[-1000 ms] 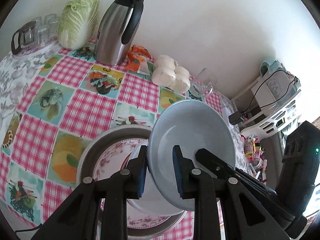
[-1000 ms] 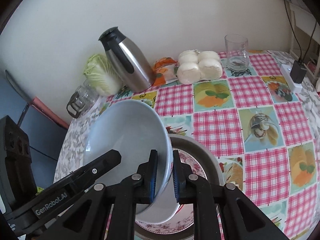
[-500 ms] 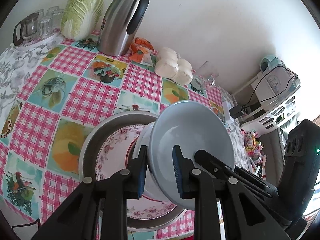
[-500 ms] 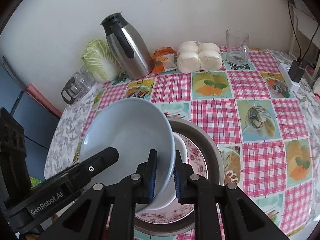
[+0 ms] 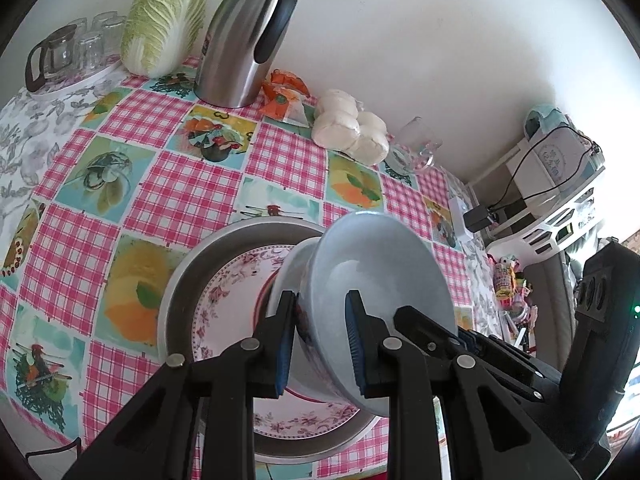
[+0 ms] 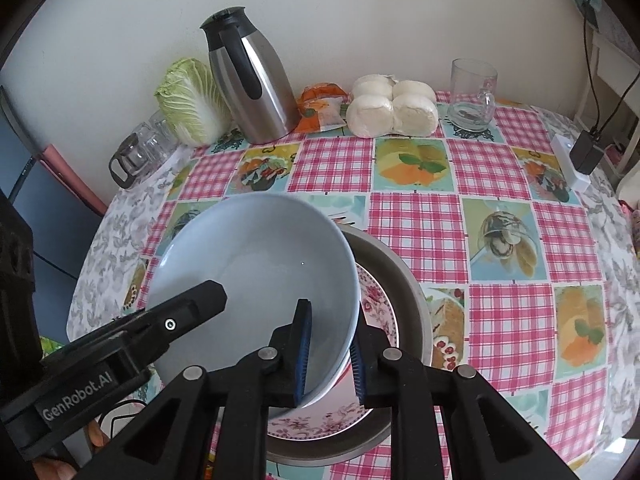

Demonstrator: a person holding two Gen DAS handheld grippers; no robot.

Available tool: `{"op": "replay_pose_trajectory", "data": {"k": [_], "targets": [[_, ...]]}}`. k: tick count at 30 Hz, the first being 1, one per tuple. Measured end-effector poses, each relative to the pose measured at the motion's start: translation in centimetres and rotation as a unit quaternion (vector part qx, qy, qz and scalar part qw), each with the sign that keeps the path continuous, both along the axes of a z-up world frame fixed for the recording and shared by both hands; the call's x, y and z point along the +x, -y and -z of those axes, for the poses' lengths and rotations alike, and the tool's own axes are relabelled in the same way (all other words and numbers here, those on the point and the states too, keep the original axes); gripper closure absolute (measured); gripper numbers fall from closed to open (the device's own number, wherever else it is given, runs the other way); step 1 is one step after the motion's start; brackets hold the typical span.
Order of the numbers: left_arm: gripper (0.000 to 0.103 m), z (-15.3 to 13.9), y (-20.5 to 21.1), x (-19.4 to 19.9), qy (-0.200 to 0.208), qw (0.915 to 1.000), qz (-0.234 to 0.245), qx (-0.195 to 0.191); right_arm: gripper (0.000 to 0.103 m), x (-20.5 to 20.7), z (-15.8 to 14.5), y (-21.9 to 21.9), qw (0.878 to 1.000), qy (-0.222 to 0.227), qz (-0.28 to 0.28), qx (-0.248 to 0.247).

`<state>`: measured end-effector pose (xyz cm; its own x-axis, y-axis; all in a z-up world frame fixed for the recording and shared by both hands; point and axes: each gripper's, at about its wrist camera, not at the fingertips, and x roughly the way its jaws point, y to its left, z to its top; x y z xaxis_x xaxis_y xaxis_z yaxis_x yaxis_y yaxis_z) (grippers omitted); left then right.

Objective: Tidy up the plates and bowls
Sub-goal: 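Lower the pale blue bowl onto the square bowl and open both grippers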

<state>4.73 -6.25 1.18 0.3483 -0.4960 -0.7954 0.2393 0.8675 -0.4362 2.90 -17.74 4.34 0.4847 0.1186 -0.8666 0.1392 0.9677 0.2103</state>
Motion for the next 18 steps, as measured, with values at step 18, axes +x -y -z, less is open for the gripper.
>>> {"op": "replay_pose_trajectory", "data": {"k": [18], "targets": [[0.079, 0.21, -0.73, 0.19, 0.006, 0.9999, -0.013, 0.007, 0.082, -0.06, 0.01, 0.13, 1.000, 0.001, -0.001, -0.010]]}}
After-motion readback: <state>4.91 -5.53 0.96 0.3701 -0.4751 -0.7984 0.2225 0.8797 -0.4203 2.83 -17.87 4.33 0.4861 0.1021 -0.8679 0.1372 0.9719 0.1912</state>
